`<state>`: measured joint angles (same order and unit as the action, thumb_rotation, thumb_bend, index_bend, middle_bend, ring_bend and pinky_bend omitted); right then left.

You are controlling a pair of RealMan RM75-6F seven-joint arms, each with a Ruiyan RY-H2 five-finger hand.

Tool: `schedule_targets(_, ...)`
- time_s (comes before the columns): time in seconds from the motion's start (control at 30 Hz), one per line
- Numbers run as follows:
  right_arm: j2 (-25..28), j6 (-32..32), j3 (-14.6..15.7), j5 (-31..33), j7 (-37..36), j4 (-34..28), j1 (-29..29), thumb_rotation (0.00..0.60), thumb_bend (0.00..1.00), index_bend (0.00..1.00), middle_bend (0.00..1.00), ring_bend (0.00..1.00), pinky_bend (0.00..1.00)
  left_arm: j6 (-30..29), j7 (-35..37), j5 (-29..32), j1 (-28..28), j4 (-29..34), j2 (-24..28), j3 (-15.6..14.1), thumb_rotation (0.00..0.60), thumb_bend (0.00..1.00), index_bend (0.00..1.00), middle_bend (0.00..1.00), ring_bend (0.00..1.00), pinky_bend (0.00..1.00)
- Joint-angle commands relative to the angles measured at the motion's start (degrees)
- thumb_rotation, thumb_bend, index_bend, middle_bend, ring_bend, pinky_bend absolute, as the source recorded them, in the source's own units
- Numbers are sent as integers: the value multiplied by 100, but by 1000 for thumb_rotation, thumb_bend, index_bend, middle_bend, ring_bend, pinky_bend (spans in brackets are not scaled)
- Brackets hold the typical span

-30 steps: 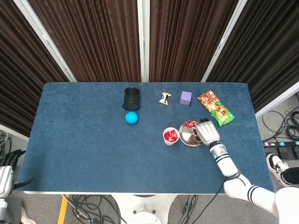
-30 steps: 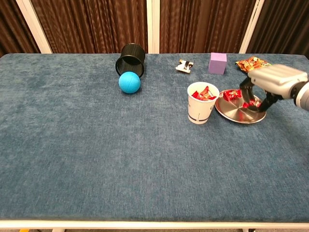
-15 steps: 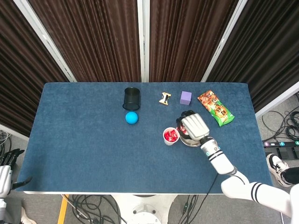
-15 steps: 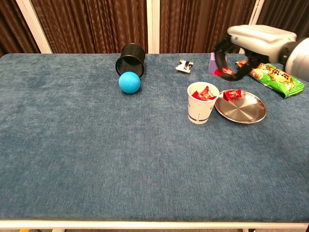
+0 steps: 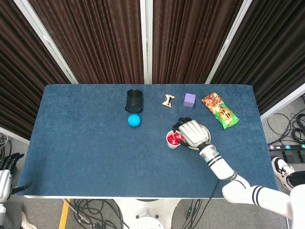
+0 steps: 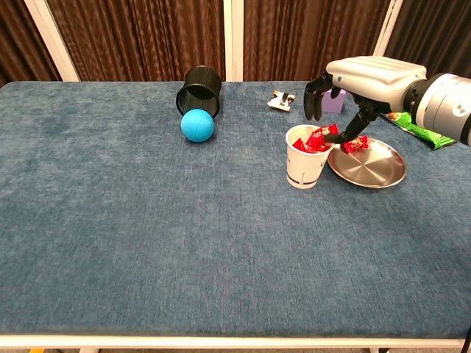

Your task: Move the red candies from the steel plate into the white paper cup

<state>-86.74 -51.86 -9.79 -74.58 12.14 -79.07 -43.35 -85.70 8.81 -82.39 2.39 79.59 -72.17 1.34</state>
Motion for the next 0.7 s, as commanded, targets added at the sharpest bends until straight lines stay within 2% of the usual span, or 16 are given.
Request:
schedule_targets(0.03,14,-48,-10,-8,-10,0,5,600,125,389,389,189,270,-8,-1,-3,2,0,-1,2,600,0,238,245,149,205)
schedule_targets(0.27,13,-121,-141,349,165,456,48,600,127,387,392,191,269,-30,25,10,31,-17,4,-2,600,0,238,244,149,205)
schedule_targets(0.47,-198,242,-40,853,608,1107,17,600,127,433,413,195,269,-26,23,-12,23,-21,-13,-7,600,0,238,245,149,205)
schedule_targets(0.7,-551,499,40,1023,750,1693,-72,600,170,467,416,198,269,-14,-13,-6,12,12,11,2,600,0,238,244,149,205)
